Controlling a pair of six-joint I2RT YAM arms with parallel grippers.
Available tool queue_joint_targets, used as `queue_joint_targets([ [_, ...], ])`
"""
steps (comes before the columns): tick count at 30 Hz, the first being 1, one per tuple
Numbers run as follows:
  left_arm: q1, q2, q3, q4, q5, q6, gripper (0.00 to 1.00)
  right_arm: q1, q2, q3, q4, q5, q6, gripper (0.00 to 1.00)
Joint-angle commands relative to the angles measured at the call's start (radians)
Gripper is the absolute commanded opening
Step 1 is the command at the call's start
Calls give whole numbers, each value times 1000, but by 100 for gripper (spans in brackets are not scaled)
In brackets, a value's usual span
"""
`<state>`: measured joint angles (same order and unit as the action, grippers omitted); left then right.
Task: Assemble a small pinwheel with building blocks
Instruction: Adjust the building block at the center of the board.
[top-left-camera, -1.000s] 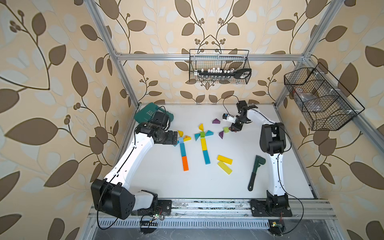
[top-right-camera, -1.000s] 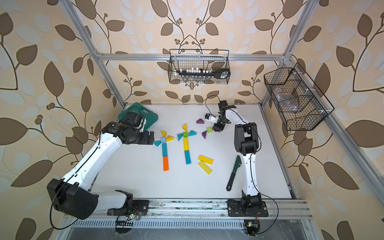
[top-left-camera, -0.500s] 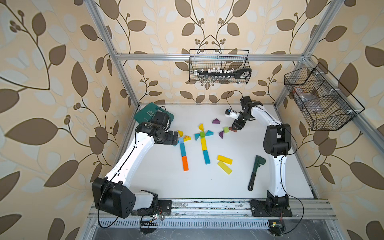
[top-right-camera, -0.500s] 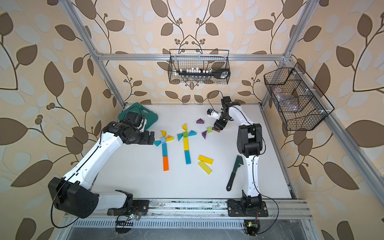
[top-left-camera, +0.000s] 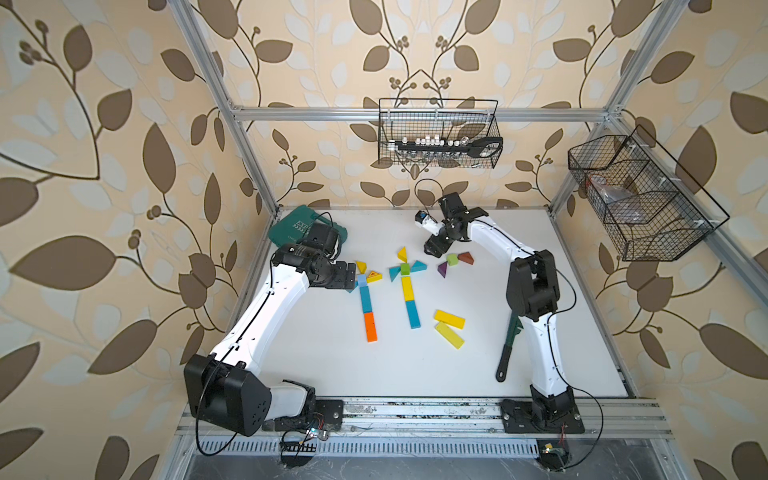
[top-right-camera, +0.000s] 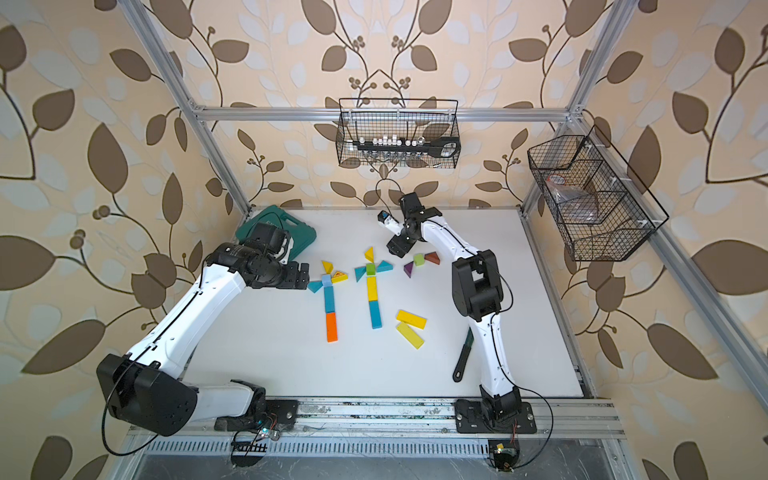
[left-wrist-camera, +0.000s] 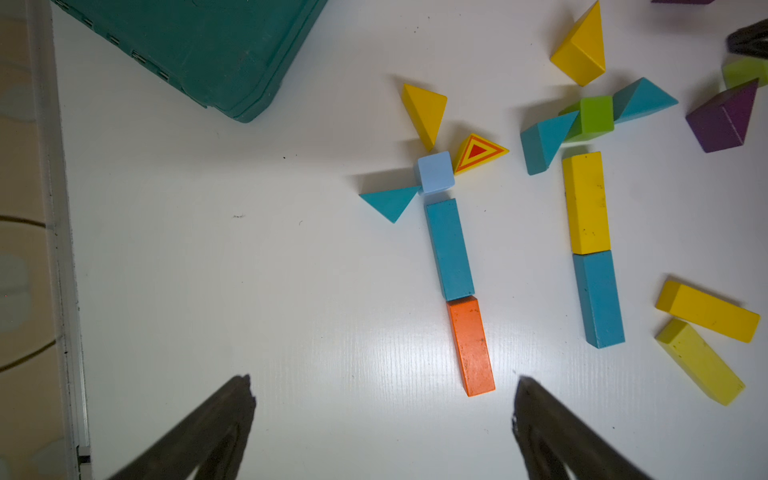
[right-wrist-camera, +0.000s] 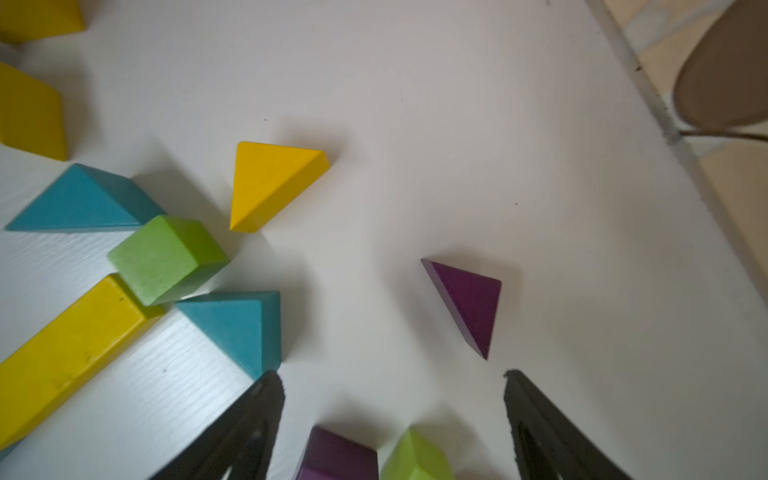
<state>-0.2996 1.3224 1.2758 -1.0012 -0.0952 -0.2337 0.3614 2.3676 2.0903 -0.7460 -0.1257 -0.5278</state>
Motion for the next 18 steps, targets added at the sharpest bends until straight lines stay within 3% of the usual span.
queue_joint_targets([
  [1,13,4,-3,-5,9,14,99,0,64,96,-31,66,27,84],
  [6,13,10,-3,-5,9,14,99,0,137,158,-25,123,11,84],
  [18,15,27,-1,-8,6,14,99,-2,209,213,5,119,24,79],
])
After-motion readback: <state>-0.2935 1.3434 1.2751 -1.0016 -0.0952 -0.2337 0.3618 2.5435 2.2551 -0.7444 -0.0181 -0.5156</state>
